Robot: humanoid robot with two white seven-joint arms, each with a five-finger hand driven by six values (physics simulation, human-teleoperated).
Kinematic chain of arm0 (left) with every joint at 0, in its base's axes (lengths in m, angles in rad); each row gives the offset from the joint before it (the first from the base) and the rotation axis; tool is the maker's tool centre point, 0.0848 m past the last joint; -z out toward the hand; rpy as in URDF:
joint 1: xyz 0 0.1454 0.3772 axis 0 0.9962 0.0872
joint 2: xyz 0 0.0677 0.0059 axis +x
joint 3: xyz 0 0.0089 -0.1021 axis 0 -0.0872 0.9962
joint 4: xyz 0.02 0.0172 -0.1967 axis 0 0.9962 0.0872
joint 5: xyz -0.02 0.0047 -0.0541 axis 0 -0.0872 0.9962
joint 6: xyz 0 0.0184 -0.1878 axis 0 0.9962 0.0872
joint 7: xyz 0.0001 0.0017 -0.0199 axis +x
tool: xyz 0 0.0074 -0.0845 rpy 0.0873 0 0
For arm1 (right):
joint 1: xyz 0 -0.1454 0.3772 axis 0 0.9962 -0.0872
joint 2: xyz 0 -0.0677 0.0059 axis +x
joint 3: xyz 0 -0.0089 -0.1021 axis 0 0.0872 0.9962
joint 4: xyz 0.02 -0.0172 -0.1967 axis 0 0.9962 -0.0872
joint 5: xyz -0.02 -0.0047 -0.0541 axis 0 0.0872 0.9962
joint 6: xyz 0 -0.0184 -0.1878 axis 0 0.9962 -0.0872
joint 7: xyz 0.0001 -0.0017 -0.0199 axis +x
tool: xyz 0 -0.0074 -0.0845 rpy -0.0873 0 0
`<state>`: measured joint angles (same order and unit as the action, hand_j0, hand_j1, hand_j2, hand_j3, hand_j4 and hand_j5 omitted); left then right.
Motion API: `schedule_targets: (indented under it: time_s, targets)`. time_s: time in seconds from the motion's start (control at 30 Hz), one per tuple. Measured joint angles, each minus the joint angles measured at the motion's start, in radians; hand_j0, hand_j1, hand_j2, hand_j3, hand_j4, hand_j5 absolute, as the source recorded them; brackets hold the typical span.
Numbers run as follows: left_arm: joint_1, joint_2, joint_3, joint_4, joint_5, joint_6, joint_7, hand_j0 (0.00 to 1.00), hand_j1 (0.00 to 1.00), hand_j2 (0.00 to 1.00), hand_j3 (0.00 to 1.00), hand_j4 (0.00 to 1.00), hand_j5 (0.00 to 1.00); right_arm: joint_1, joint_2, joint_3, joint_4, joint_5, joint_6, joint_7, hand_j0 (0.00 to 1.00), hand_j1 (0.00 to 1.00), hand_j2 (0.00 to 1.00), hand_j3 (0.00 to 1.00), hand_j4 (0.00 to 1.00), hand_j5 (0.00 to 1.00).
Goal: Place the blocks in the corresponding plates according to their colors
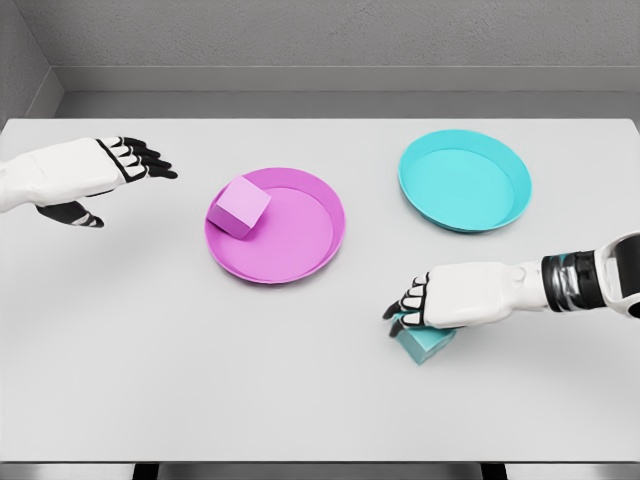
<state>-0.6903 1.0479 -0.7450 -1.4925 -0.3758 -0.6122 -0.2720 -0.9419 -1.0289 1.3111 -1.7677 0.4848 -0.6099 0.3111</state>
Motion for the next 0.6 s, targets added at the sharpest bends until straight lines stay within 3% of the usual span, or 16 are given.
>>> schedule_targets:
  time_s: [0.6]
  targets:
    - [-0.002,0.000,0.000,-0.005,0.002,0.000,0.000,1.00,1.00,1.00,1.00,1.00,1.00,-0.037,-0.009,-0.008,0.001,0.006,-0.003,-0.007,0.61,0.61,0.61,0.61,0.61,0.61]
